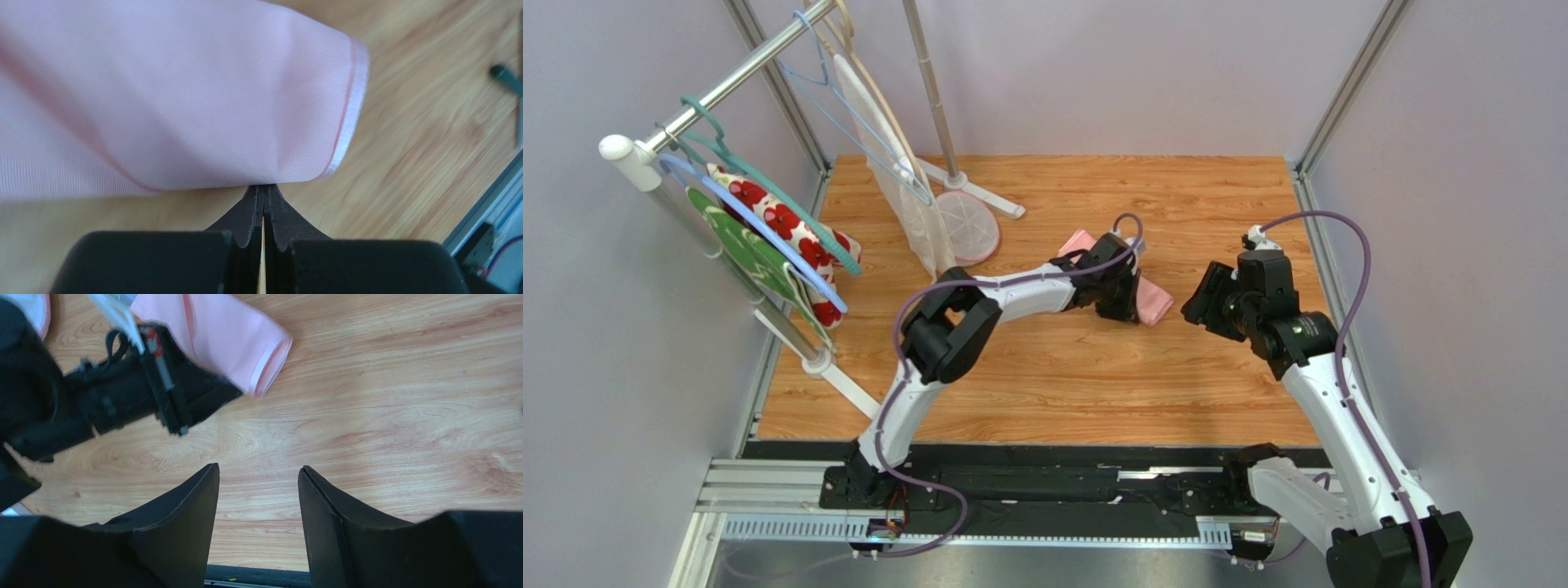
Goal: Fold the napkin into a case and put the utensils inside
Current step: Move the smaller rectangle folded napkin to the center of the board, then smooth out the smaller rectangle-folded napkin at the center of the board.
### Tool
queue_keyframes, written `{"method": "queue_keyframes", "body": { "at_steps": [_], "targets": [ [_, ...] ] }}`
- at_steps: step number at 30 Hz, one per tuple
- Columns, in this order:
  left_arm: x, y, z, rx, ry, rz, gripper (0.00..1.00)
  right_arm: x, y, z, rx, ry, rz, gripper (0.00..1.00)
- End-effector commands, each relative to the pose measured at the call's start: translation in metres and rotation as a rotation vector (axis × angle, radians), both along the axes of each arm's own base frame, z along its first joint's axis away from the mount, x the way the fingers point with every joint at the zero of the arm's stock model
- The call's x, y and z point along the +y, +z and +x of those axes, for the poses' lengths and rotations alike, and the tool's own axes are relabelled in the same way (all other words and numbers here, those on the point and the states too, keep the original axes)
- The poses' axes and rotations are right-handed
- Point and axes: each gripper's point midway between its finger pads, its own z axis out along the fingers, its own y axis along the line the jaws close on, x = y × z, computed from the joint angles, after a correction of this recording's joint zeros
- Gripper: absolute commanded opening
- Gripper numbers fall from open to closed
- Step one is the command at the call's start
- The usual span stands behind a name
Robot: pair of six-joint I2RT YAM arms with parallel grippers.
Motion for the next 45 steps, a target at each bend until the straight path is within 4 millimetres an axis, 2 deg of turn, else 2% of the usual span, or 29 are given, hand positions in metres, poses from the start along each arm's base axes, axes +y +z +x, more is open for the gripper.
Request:
{"method": "queue_keyframes", "body": {
  "at_steps": [1, 2, 3, 4, 5, 7, 8, 9, 10, 13, 14, 15, 17, 20, 23, 24, 27, 28, 29, 30, 31, 33, 34, 36, 38, 40, 41, 43, 45],
  "targets": [
    [-0.048, 0.034, 0.043, -0.026, -0.027, -0.112, 0.0, -0.016, 0.015, 0.007, -0.021, -0.079, -0.029, 0.56],
    [-0.053, 0.015, 0.051, -0.009, -0.03, -0.101, 0.0, -0.018, 0.016, 0.006, -0.015, -0.084, -0.031, 0.56],
    [-0.063, 0.042, 0.076, -0.055, -0.019, -0.161, 0.0, -0.018, 0.018, 0.006, -0.019, -0.086, -0.032, 0.56],
    [-0.065, 0.044, 0.084, -0.045, -0.01, -0.182, 0.0, -0.02, 0.021, 0.005, -0.02, -0.092, -0.03, 0.56],
    [-0.07, 0.036, 0.088, -0.02, -0.029, -0.214, 0.02, -0.02, 0.022, 0.005, -0.02, -0.094, -0.025, 0.56],
    [-0.073, 0.061, 0.118, -0.085, -0.026, -0.31, 0.03, -0.022, 0.03, 0.005, -0.036, -0.11, -0.023, 0.58],
    [-0.072, 0.064, 0.124, -0.105, -0.037, -0.328, 0.06, -0.022, 0.033, 0.006, -0.041, -0.114, -0.017, 0.64],
    [-0.07, 0.079, 0.136, -0.159, -0.047, -0.345, 0.09, -0.022, 0.038, 0.007, -0.053, -0.119, -0.011, 0.73],
    [-0.069, 0.086, 0.139, -0.181, -0.063, -0.357, 0.1, -0.021, 0.039, 0.006, -0.056, -0.118, -0.009, 0.76],
    [-0.062, 0.119, 0.136, -0.237, -0.137, -0.383, 0.15, -0.021, 0.043, 0.006, -0.062, -0.12, -0.003, 0.85],
    [-0.059, 0.156, 0.128, -0.287, -0.171, -0.42, 0.16, -0.022, 0.041, 0.007, -0.056, -0.133, -0.001, 0.85],
    [-0.054, 0.147, 0.12, -0.295, -0.194, -0.41, 0.18, -0.023, 0.04, 0.007, -0.055, -0.145, -0.001, 0.86],
    [-0.036, 0.165, 0.104, -0.327, -0.193, -0.398, 0.21, -0.024, 0.031, 0.006, -0.029, -0.153, -0.005, 0.87],
    [-0.008, 0.174, 0.099, -0.397, -0.165, -0.3, 0.2, -0.017, 0.014, 0.008, 0.033, -0.131, 0.006, 0.86],
    [0.018, 0.166, 0.105, -0.434, -0.117, -0.201, 0.12, -0.005, 0.004, 0.027, -0.002, -0.072, 0.031, 0.82],
    [0.022, 0.167, 0.107, -0.437, -0.104, -0.201, 0.1, -0.004, -0.001, 0.035, -0.003, -0.073, 0.028, 0.81],
    [0.034, 0.159, 0.122, -0.409, -0.033, -0.207, 0.03, 0.002, 0.007, 0.066, -0.073, -0.068, 0.04, 0.75],
    [0.035, 0.15, 0.128, -0.389, -0.011, -0.204, 0.01, 0.001, -0.005, 0.08, -0.045, -0.076, 0.031, 0.72],
    [0.039, 0.15, 0.137, -0.379, 0.012, -0.216, 0.0, 0.002, -0.009, 0.088, -0.034, -0.078, 0.029, 0.7],
    [0.039, 0.148, 0.141, -0.36, 0.035, -0.231, 0.0, 0.003, -0.004, 0.101, -0.037, -0.083, 0.031, 0.64],
    [0.04, 0.139, 0.147, -0.343, 0.05, -0.227, 0.0, 0.008, -0.024, 0.107, 0.038, -0.061, 0.046, 0.58],
    [0.044, 0.14, 0.159, -0.345, 0.081, -0.241, 0.0, 0.011, -0.031, 0.121, 0.072, -0.056, 0.055, 0.41],
    [0.046, 0.133, 0.165, -0.339, 0.088, -0.24, 0.0, 0.013, -0.047, 0.128, 0.116, -0.066, 0.054, 0.37],
    [0.044, 0.135, 0.172, -0.352, 0.096, -0.263, 0.0, 0.019, -0.051, 0.142, 0.091, -0.051, 0.073, 0.26],
    [0.044, 0.129, 0.178, -0.342, 0.098, -0.28, 0.0, 0.02, -0.064, 0.153, 0.091, -0.048, 0.073, 0.16],
    [0.045, 0.121, 0.183, -0.319, 0.119, -0.302, 0.0, 0.022, -0.062, 0.171, 0.056, -0.043, 0.071, 0.03],
    [0.046, 0.12, 0.186, -0.308, 0.135, -0.316, 0.0, 0.02, -0.075, 0.177, 0.083, -0.041, 0.054, 0.0],
    [0.053, 0.108, 0.193, -0.281, 0.168, -0.31, 0.0, 0.02, -0.073, 0.19, 0.079, -0.038, 0.044, 0.0],
    [0.061, 0.099, 0.197, -0.249, 0.219, -0.307, 0.0, 0.017, -0.087, 0.194, 0.107, -0.047, 0.024, 0.0]
  ]
}}
